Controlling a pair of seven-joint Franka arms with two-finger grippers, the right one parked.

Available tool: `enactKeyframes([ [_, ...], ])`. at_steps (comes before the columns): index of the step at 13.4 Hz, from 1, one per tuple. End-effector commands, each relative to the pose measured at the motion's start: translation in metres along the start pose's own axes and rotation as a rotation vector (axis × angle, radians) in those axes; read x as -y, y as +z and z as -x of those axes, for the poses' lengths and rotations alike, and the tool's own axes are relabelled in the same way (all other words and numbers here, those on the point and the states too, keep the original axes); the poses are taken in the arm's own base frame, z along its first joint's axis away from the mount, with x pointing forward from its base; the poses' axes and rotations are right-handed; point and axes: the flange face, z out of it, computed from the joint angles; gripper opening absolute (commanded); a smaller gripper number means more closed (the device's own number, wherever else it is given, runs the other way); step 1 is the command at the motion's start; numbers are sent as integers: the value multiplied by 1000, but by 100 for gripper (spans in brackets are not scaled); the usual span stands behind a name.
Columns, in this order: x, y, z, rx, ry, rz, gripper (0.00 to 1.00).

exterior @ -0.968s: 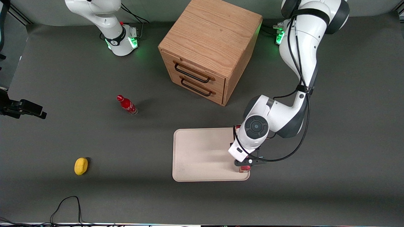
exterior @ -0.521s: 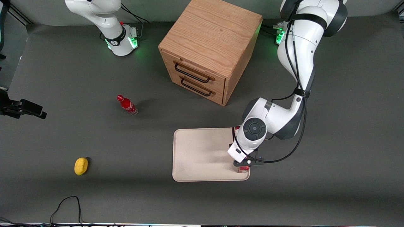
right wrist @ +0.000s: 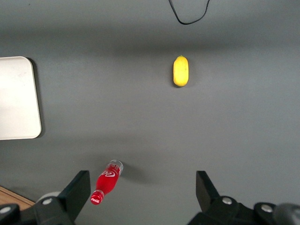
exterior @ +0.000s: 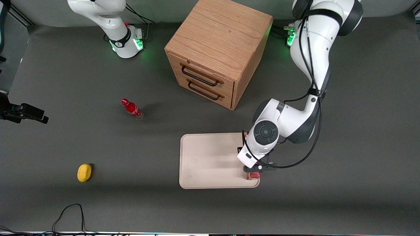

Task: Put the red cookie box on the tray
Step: 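Open the left gripper to release the box on the tray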

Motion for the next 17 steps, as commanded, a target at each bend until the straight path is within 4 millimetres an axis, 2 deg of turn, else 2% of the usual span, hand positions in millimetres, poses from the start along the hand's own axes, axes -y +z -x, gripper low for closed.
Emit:
enactKeyframes([
  [1, 17, -109, 24, -14, -12, -10, 100],
  [4, 44, -209, 55, -32, -19, -8, 100],
  [5, 58, -233, 64, -27, -22, -12, 100],
  [7, 92, -264, 69, -19, -60, -21, 100],
  [8, 107, -274, 70, -13, -61, -25, 100],
  [10, 151, -287, 72, 18, -36, -41, 100],
  [14, 247, -294, 79, 38, 27, -47, 100],
  [17, 304, -300, 80, 37, 68, -18, 100],
])
